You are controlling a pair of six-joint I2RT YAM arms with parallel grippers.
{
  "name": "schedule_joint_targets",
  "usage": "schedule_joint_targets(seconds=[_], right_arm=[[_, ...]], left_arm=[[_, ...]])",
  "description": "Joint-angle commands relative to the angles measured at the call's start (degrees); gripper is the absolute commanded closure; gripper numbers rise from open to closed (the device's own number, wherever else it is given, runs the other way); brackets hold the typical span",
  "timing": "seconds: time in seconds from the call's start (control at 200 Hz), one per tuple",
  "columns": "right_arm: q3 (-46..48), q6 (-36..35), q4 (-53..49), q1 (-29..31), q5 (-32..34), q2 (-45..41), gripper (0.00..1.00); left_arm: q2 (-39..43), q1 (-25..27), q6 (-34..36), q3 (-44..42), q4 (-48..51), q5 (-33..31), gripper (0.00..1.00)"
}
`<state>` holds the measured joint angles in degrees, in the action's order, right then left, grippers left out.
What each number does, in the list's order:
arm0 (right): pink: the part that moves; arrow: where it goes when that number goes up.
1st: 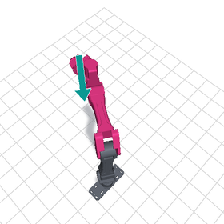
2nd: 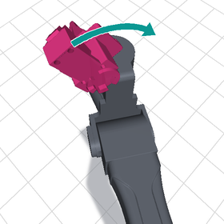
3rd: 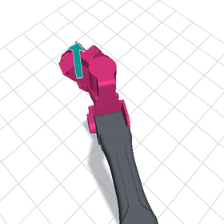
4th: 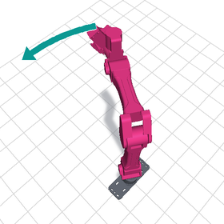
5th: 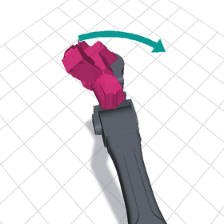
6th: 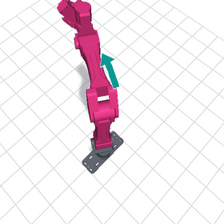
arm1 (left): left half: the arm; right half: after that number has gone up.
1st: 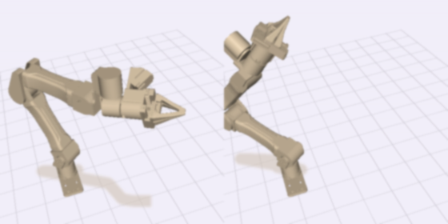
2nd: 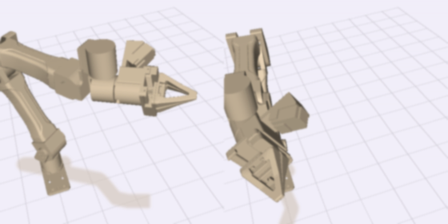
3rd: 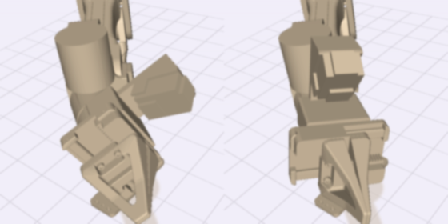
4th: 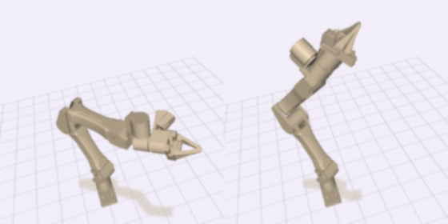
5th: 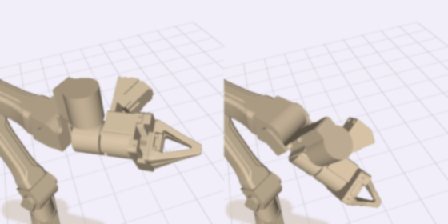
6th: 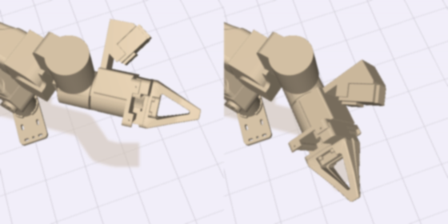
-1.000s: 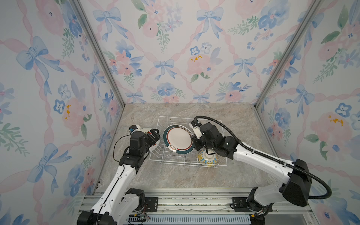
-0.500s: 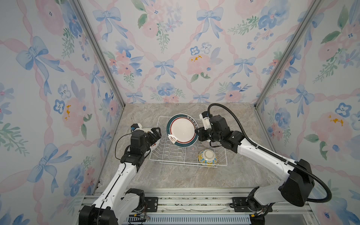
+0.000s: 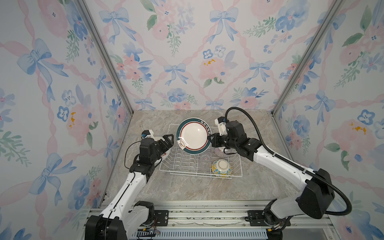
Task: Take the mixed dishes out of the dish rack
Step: 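Grasp the plate rim with the left gripper while the right gripper holds it up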
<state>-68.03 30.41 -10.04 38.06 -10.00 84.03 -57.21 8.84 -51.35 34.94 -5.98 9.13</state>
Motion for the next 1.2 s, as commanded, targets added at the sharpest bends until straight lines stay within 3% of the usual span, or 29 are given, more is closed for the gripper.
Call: schedule_joint_targets(seconds=[0.0, 0.545, 0.805, 1.195], right_arm=[[-1.90, 2.32, 4.87, -0.62, -3.27, 0.41, 1.00], [-1.64, 4.38, 7.82, -1.06, -8.13, 0.08, 1.00], [-1.84, 7.05, 9.94, -1.67, -12.61, 1.31, 1.00], [-2.02, 8.12, 10.48, -2.12, -14.25, 2.06, 1.00]], left_arm=[[-0.75, 0.72, -0.31, -0.65, -3.50, 2.96, 0.02], [-5.87, 5.51, 0.05, 2.24, -10.72, 8.90, 0.03], [-6.66, 5.81, 0.12, 2.38, -14.76, 12.20, 0.24], [-6.86, 5.92, -0.85, 2.41, -18.24, 14.41, 0.56]])
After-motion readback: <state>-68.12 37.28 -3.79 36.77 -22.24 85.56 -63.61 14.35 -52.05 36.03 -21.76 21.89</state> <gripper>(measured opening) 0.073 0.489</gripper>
